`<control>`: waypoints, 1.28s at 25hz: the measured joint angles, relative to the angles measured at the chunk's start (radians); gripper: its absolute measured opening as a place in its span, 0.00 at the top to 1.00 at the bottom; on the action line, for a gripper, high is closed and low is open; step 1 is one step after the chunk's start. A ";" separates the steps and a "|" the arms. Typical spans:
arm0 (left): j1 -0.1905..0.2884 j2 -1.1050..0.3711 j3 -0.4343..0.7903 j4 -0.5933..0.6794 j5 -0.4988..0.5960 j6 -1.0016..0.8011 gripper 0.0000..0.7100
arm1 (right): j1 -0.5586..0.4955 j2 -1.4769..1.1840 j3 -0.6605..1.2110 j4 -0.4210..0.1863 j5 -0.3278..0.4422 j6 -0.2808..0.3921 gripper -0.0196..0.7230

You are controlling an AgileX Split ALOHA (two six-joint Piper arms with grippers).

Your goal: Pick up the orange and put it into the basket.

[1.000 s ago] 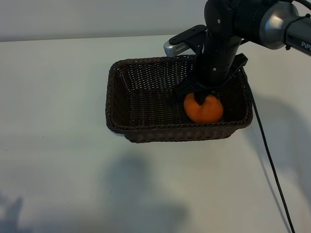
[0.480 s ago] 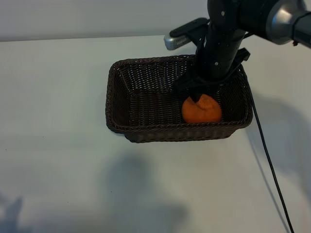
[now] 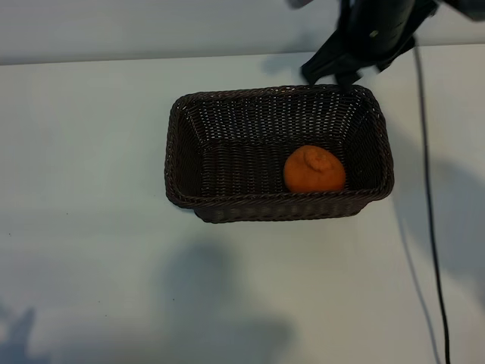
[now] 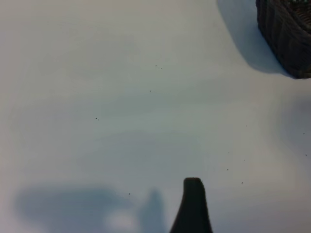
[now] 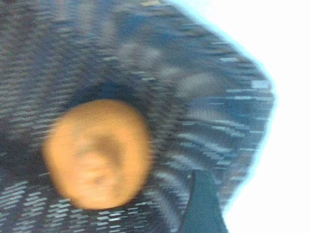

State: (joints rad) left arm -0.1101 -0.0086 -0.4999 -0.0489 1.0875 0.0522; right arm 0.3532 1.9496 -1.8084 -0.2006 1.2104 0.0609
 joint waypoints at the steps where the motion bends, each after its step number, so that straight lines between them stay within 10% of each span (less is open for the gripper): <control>1: 0.000 0.000 0.000 0.000 0.000 0.000 0.17 | -0.024 0.000 -0.006 -0.010 0.003 0.002 0.29; 9: 0.000 0.000 0.000 0.000 0.000 0.000 0.17 | -0.290 0.000 -0.013 -0.005 0.007 0.004 0.29; 18: 0.000 0.000 0.000 0.000 0.000 0.000 0.17 | -0.571 -0.011 -0.014 0.173 0.009 -0.046 0.29; 32: 0.000 0.000 0.000 0.000 0.000 -0.001 0.17 | -0.630 -0.308 0.016 0.285 0.026 -0.081 0.30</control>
State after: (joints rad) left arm -0.1101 -0.0086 -0.4999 -0.0489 1.0875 0.0513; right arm -0.2773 1.6420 -1.7920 0.0844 1.2368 -0.0203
